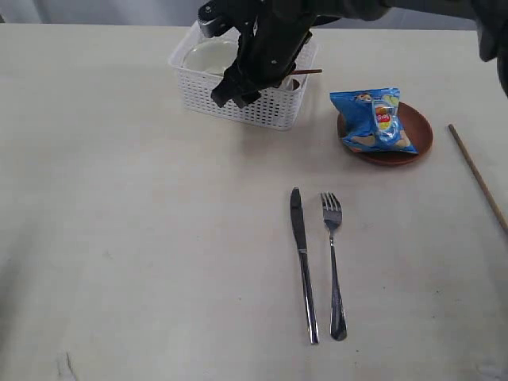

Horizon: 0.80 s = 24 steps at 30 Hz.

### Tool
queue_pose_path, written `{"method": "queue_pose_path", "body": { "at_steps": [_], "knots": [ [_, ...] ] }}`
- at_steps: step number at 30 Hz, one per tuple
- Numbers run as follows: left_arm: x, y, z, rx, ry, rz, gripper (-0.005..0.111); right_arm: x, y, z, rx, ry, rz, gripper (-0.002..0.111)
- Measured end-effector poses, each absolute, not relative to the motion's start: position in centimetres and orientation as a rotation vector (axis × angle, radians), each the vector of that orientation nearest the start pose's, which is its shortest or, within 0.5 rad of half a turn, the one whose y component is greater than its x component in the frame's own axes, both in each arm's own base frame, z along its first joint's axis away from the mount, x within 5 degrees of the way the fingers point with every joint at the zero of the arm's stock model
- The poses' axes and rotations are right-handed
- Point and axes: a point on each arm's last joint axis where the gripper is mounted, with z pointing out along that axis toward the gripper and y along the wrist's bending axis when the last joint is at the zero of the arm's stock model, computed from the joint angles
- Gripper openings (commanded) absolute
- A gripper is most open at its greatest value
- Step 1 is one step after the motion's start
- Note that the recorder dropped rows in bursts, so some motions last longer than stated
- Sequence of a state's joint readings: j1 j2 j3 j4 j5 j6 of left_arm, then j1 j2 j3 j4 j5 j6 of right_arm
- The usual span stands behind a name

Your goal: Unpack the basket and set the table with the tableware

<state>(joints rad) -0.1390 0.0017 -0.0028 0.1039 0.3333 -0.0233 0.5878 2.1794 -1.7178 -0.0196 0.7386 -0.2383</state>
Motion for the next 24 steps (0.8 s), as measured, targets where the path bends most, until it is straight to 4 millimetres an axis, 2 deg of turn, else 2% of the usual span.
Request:
{"method": "queue_pose_path", "body": {
  "at_steps": [4, 8, 19, 24],
  "knots": [
    [5.4, -0.4, 18.4, 0.17, 1.806, -0.015, 0.0, 39.5, 26.3, 17.8, -1.106, 2.452, 0.083, 0.029],
    [5.4, -0.4, 18.4, 0.17, 1.806, -0.015, 0.0, 39.1, 27.0, 17.8, -1.168, 2.421, 0.064, 0.0],
    [5.4, -0.4, 18.4, 0.17, 1.806, -0.015, 0.0, 34.7, 32.0, 18.0, -1.582, 2.214, 0.027, 0.0],
    [5.4, -0.4, 18.4, 0.17, 1.806, -0.015, 0.0, 32.6, 33.3, 18.6, -1.675, 2.195, 0.038, 0.0]
  ]
}}
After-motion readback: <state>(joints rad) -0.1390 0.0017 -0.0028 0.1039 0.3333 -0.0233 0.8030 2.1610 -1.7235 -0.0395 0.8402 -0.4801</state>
